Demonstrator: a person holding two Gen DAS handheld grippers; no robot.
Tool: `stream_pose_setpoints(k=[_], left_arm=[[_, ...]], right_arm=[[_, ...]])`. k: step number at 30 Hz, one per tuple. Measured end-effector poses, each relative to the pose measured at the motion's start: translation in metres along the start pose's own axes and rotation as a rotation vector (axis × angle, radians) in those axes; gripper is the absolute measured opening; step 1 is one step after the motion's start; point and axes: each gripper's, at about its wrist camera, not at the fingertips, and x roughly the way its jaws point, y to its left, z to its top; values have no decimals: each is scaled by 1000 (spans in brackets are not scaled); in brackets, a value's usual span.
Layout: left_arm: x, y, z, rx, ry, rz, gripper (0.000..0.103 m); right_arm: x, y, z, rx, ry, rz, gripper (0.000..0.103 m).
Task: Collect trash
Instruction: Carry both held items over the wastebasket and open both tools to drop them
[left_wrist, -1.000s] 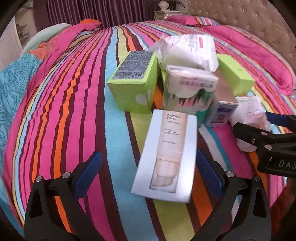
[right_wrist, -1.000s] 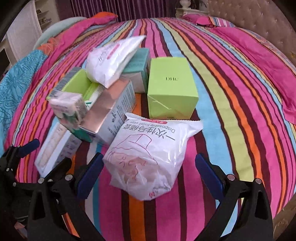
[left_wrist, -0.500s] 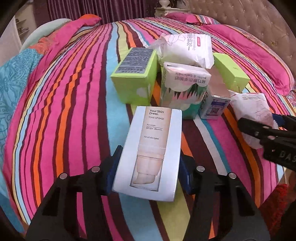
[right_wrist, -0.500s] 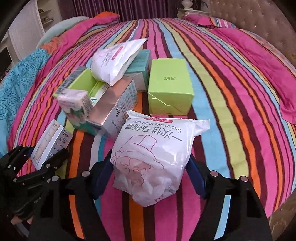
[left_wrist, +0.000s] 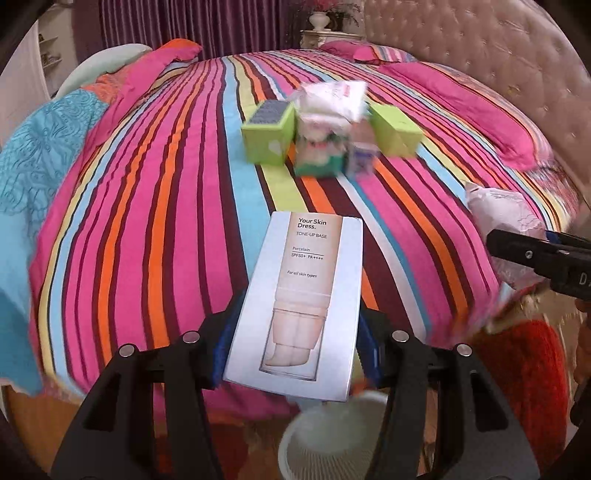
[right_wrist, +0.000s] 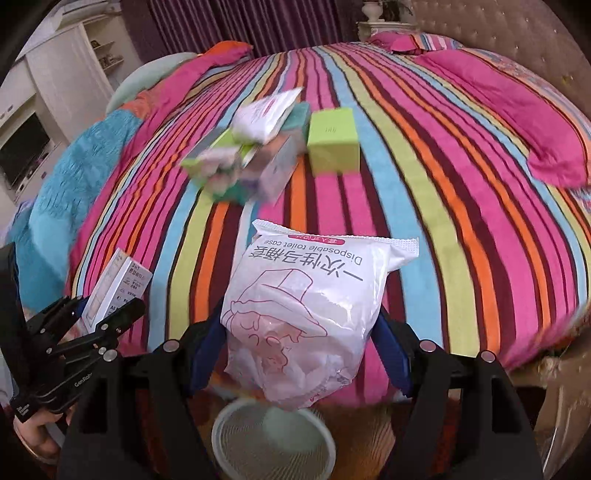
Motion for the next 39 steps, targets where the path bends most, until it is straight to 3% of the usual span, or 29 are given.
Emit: stream_pose_setpoints(k=[4, 10, 18, 26, 35, 36, 37, 38, 39], left_arm=[[-11, -8, -45, -23, 54, -11, 54], [3, -19, -100, -42, 171, -25, 54], [49, -23, -153, -108, 430, -123, 54], [111, -27, -177, -138, 680, -123, 54], [152, -22, -194, -200, 834, -99, 56], [154, -20, -197, -208, 851, -93, 56], [157, -20, -200, -214, 868, -87, 58], [162, -17, -204, -224, 900, -79, 73], [165, -17, -207, -231, 908, -76, 81]], right_arm=[[-4, 6, -43, 21, 59, 29, 70], [14, 14, -89, 62, 188, 79, 70], [62, 6, -134, 240, 451, 222, 70], [107, 0, -151, 281, 616, 168, 70], [151, 6, -167, 313, 733, 158, 72], [155, 6, -170, 319, 748, 161, 75], [159, 4, -174, 326, 765, 155, 78], [165, 0, -179, 329, 779, 143, 79], [167, -2, -181, 334, 790, 126, 79]])
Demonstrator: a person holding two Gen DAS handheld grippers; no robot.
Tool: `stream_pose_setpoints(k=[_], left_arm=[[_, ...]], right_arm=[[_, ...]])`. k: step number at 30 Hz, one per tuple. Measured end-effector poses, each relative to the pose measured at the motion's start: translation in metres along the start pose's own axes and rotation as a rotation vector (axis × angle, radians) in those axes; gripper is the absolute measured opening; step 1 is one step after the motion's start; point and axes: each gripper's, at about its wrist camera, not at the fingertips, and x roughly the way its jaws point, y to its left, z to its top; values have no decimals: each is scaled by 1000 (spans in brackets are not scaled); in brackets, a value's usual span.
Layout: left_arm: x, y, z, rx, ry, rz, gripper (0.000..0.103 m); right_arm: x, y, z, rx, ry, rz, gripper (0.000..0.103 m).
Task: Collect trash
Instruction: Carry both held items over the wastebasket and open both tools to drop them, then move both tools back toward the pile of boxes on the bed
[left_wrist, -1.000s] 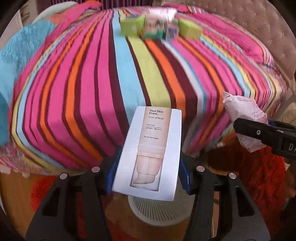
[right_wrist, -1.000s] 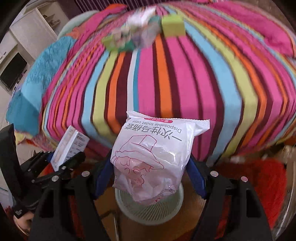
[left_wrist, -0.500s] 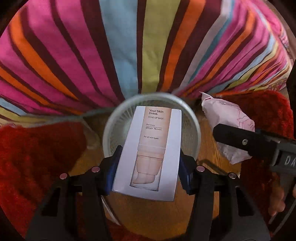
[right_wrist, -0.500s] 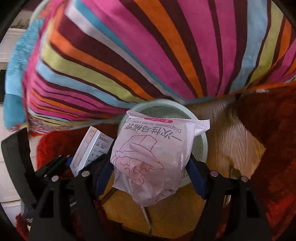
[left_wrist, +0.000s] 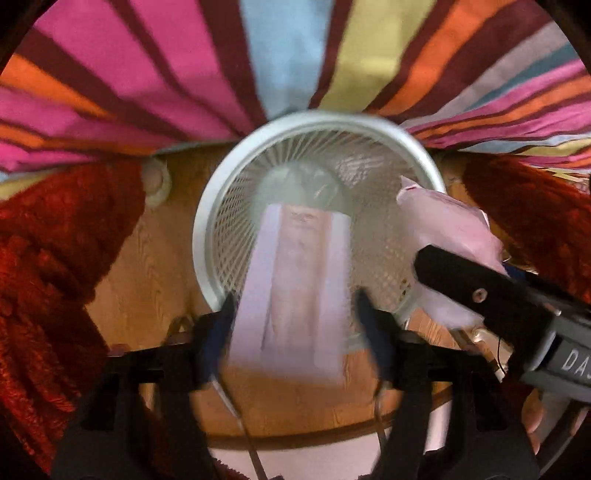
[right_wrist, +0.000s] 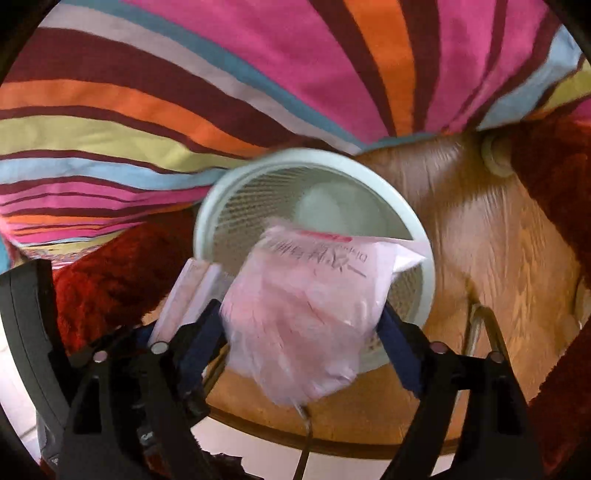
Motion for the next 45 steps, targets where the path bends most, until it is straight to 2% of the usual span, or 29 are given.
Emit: stream_pose_setpoints(k=[1, 2, 3, 13, 20, 25, 31, 32, 37, 38, 40, 41, 43, 45], left_arm=[[2, 1, 0, -8, 6, -3, 86], [2, 3, 1, -16, 10, -12, 86], [1, 3, 2, -20, 9, -18, 86], [-5, 0, 1, -9, -8, -14, 86], [-17, 1, -2, -20, -66, -11, 86], [-32, -1, -7, -21, -130, 2, 86], [-65, 0, -16, -22, -282, 12, 86], [-76, 0, -20, -18, -334, 19, 86], [-118, -1, -34, 2, -534, 66, 86], [-133, 0, -38, 8, -602, 81, 86], [-149, 0, -43, 9, -685, 88, 86], [-162, 1, -48, 6, -758, 97, 86], [-179, 2, -52, 9, -845, 122, 86], [-192, 3, -54, 20, -897, 128, 86]], right_arm=[[2, -2, 1, 13, 2, -5, 80], [2, -3, 1, 24, 3, -6, 84], [1, -5, 1, 37, 1, -11, 95], [-4, -12, 2, 77, -24, -21, 95], [-17, -5, -3, 49, -63, -24, 95], [-35, 0, -10, 14, -134, -21, 95], [-72, 7, -21, -37, -273, -36, 95], [-80, 9, -22, -48, -302, -42, 95], [-139, 20, -39, -115, -568, -84, 95], [-150, 21, -42, -121, -619, -84, 95], [-172, 25, -49, -130, -726, -81, 95], [-179, 26, -49, -134, -758, -77, 95], [-196, 29, -53, -155, -841, -59, 95], [-207, 31, -55, -177, -902, -58, 95]])
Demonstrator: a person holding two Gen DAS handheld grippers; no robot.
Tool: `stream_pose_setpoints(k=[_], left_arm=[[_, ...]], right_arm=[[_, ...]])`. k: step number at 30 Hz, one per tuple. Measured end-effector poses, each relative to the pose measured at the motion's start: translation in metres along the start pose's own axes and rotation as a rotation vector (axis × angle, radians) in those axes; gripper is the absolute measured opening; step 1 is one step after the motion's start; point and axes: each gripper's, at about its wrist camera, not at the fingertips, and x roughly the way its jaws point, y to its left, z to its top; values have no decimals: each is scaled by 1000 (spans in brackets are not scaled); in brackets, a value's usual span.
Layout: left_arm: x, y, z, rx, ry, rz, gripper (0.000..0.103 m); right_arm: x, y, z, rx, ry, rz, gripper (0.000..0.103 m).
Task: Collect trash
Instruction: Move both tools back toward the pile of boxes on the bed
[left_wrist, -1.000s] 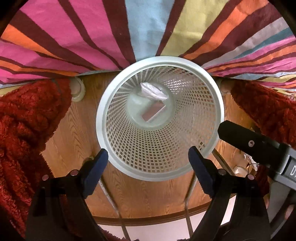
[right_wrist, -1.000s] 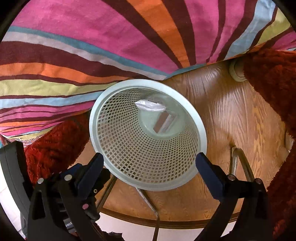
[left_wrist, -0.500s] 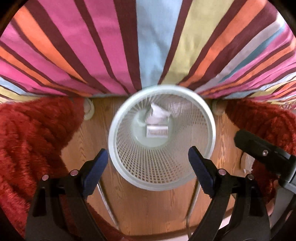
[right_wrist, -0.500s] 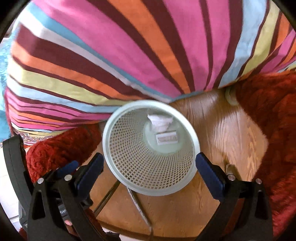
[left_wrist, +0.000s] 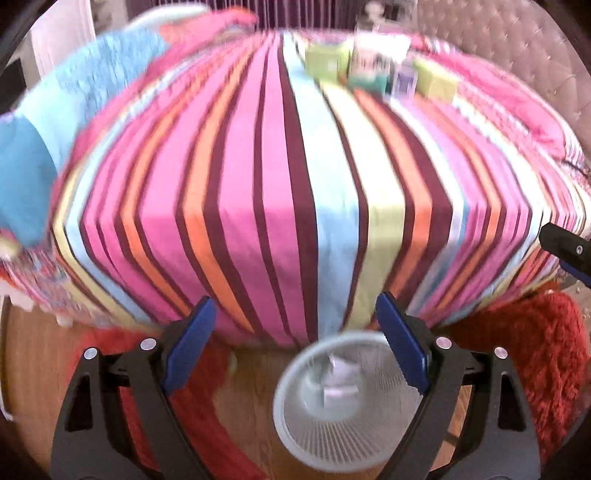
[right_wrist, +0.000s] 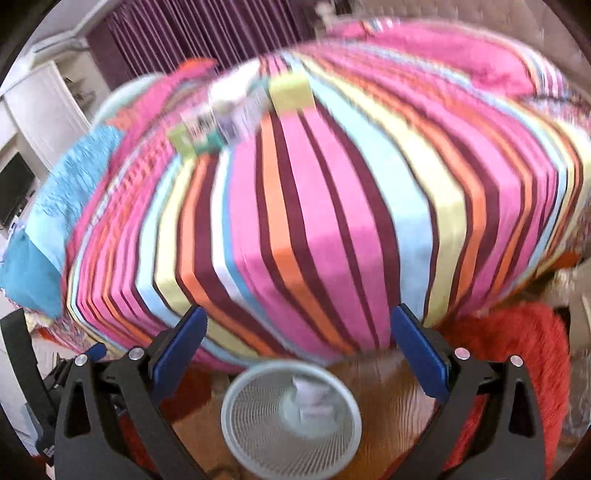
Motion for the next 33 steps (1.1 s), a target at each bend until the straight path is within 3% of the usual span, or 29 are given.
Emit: stream_pose_setpoints(k=[4, 9, 18, 33], left_arm=[[-9, 5, 22, -14, -64, -38, 86], [-1, 11, 43, -13, -84, -64, 86], [22, 21, 94, -55, -113, -89, 86], [85, 5, 190, 6, -139, -146, 86]], right_arm=[[-9, -1, 17, -43, -94, -16, 95], [-6, -3, 35, -58, -130, -31, 95], [16, -10, 74, -54, -131, -46, 95], [74, -3, 137, -84, -106, -83, 95]])
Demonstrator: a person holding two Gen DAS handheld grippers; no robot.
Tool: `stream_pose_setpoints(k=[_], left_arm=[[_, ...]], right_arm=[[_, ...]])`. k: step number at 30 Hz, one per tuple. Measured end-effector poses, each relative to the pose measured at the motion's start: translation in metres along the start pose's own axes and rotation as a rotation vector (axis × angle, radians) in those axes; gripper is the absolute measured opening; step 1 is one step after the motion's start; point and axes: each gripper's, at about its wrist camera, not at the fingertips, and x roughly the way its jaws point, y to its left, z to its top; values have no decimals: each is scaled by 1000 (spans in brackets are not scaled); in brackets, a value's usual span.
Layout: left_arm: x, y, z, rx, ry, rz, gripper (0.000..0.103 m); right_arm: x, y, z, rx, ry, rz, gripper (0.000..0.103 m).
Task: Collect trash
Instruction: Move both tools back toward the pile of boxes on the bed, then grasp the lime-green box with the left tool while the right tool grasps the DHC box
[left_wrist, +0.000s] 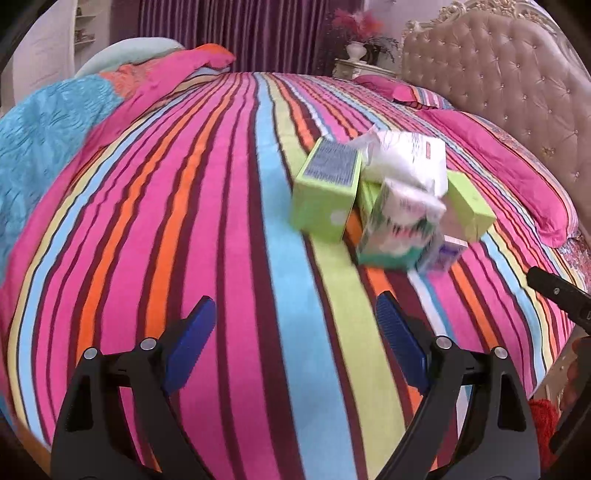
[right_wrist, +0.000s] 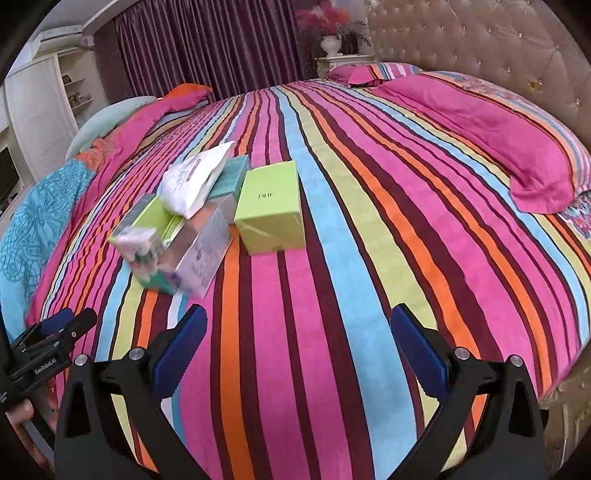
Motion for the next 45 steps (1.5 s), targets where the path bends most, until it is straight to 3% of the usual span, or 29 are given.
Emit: stream_pose_setpoints(k=[10, 26, 34, 36, 37, 38, 45], left_arm=[[42, 3, 44, 33, 9, -57, 86], [86, -2, 82, 47, 37, -86, 86], [109, -7, 93, 46, 86, -83, 84], [113, -10, 93, 56, 103, -108, 69], [113, -10, 92, 52, 112, -130, 54], [112, -12, 90, 44, 117, -151, 52], [92, -7, 78, 30, 82, -105, 52]], right_arm=[[34, 13, 23, -53, 15, -8, 95], [69, 20, 54, -75, 24, -40, 95], [101, 19, 63, -73, 94, -76, 93], [105, 17, 61, -67, 111, -73, 75], [106, 15, 61, -38, 133, -46, 71], [103, 15, 61, -29, 135, -36, 58], [77, 6, 55, 8, 120, -19, 57]])
